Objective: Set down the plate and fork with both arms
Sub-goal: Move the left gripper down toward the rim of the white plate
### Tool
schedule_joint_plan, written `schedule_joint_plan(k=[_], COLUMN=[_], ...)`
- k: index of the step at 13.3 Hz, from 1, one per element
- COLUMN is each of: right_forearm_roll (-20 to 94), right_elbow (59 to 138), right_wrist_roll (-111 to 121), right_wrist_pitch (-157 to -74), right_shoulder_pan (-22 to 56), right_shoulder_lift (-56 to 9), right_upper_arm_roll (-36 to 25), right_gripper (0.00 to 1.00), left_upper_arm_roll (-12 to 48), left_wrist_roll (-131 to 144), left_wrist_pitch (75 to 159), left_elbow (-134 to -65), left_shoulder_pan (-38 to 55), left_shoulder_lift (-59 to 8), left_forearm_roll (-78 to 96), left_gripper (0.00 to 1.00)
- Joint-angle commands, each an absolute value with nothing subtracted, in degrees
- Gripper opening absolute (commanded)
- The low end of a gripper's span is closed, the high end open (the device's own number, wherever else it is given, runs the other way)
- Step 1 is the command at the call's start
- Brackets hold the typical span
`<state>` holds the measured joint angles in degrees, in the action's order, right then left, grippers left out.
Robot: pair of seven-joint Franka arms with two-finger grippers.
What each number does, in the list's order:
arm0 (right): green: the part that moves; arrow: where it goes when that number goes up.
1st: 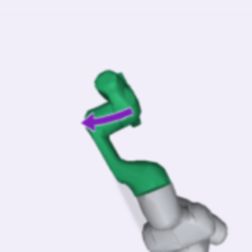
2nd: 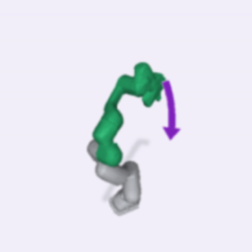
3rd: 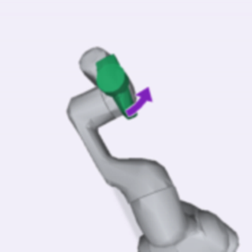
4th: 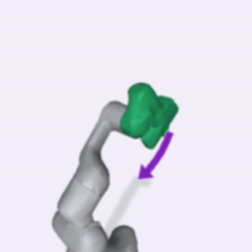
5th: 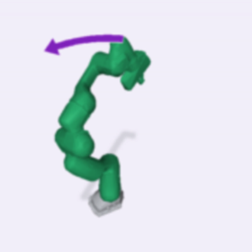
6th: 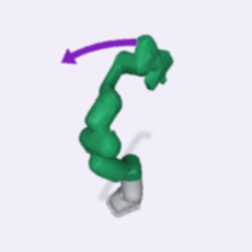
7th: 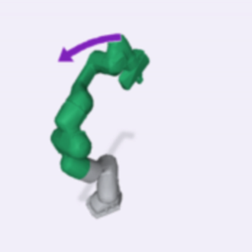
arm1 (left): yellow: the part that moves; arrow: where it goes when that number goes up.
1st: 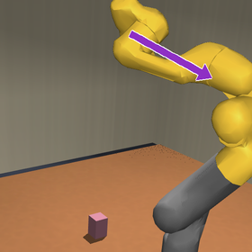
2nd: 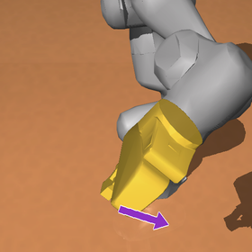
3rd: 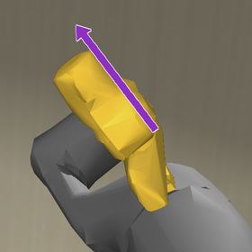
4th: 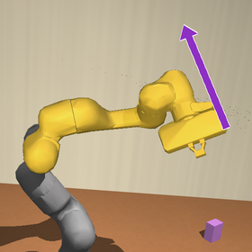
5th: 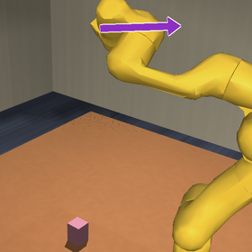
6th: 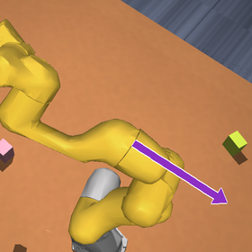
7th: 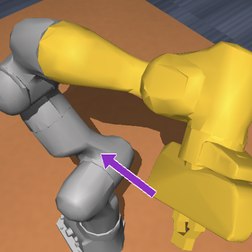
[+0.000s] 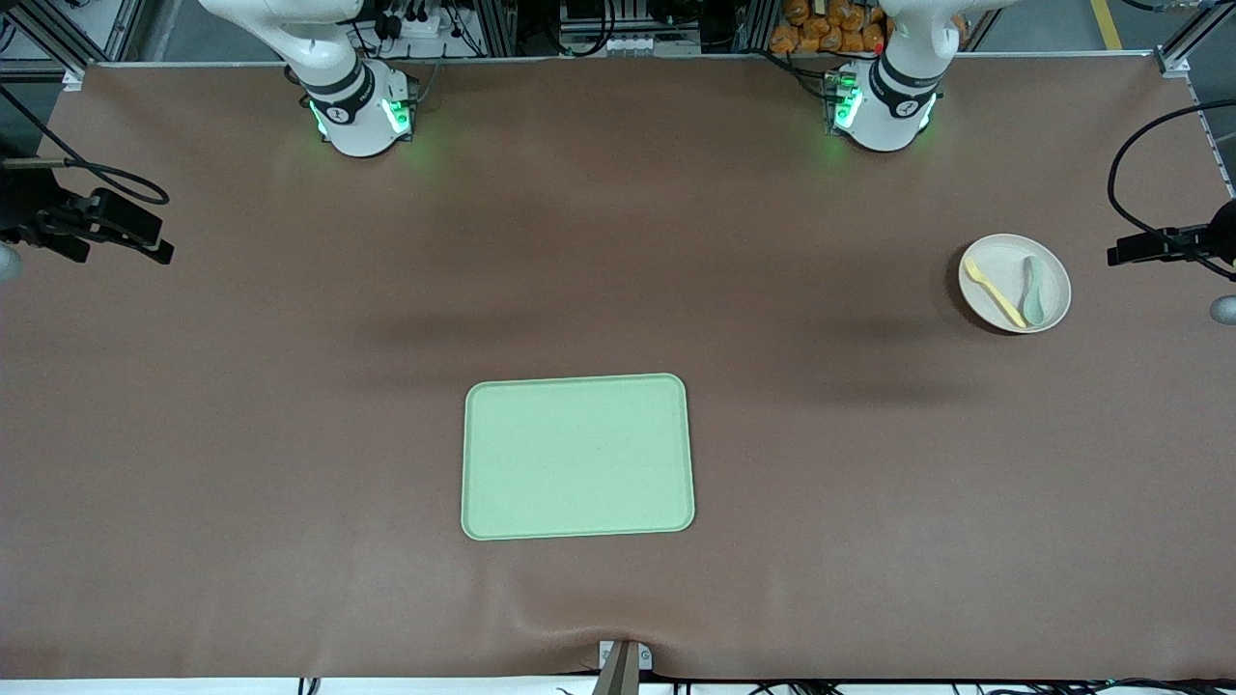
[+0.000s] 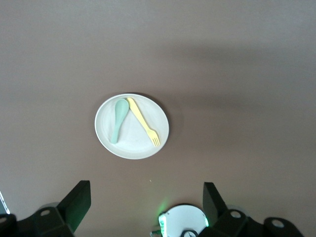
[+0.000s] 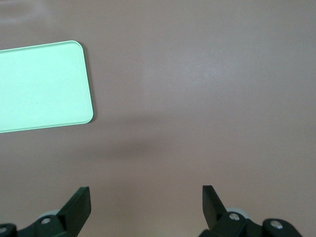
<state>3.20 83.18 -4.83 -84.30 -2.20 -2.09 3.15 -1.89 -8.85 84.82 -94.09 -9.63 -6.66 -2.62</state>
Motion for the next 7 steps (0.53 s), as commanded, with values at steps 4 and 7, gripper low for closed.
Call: schedule_joint_plan(k=[4, 7], right_forearm_roll=[4.0, 4.0], right_elbow=[83.1, 83.1], right_wrist_roll=[-3.9, -3.9], right_wrist_pitch=[-84.1, -84.0], right_shoulder_pan=[-3.0, -3.1], right_shoulder_lift=[-2.0, -2.0], right_upper_arm_roll=[3.5, 3.6], right_gripper=[1.00, 1.00], left_upper_arm_roll=[-1.5, -1.5], left_wrist_roll=[-12.3, -14.7], left_wrist_pitch=[94.3, 100.2], left_elbow=[-104.8, -109.2], left_shoulder_pan=[-12.4, -14.8], left_shoulder_lift=[-4.8, -4.9], left_forearm_roll=[-3.5, -3.5], left_gripper=[1.00, 1.00])
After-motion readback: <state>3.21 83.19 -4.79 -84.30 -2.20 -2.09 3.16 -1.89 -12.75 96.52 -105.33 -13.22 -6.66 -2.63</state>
